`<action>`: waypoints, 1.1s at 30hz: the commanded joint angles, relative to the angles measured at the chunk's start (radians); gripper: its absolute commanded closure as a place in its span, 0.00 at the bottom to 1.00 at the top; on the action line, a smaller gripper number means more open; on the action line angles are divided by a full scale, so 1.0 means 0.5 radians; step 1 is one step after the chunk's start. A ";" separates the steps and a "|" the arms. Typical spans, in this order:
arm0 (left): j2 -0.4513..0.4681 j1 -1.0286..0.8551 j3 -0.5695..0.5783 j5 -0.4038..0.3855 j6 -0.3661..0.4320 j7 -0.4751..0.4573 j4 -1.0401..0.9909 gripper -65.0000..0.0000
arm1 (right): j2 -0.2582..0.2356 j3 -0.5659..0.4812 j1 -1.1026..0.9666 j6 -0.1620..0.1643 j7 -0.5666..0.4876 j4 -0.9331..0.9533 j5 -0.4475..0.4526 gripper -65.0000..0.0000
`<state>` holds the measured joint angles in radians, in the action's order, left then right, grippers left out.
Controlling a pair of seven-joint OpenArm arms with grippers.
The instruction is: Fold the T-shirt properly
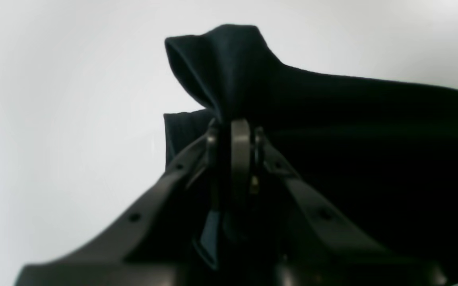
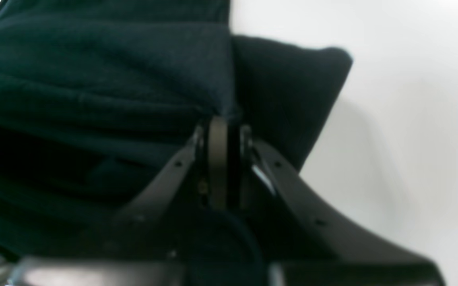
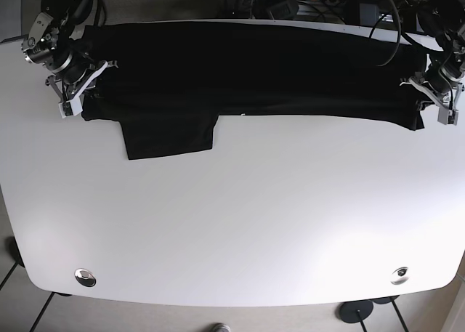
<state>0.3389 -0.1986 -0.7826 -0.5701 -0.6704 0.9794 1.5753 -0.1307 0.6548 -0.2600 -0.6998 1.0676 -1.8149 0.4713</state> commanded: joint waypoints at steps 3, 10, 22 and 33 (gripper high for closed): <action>0.048 -0.006 -0.014 -0.012 0.020 -0.030 0.042 0.73 | -0.035 0.015 -0.059 0.003 -0.035 -0.180 0.010 0.54; 0.045 -0.009 -0.017 -0.027 0.008 -0.030 0.233 0.63 | -0.041 -0.004 0.092 0.003 -0.038 -0.248 0.197 0.19; -0.127 -0.031 0.002 -0.012 0.008 -0.039 0.030 0.63 | -0.035 -0.335 0.788 0.003 -0.206 0.784 -0.297 0.19; -0.017 -0.037 -0.001 -0.012 0.008 -0.046 -0.261 0.63 | 0.159 -0.483 0.712 0.003 -0.363 0.900 -0.324 0.50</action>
<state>0.3103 -0.2188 -0.7780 -0.5697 -0.6666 0.9688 1.4338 -0.0448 0.4129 0.0887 -0.6998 0.8639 -1.3598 0.3172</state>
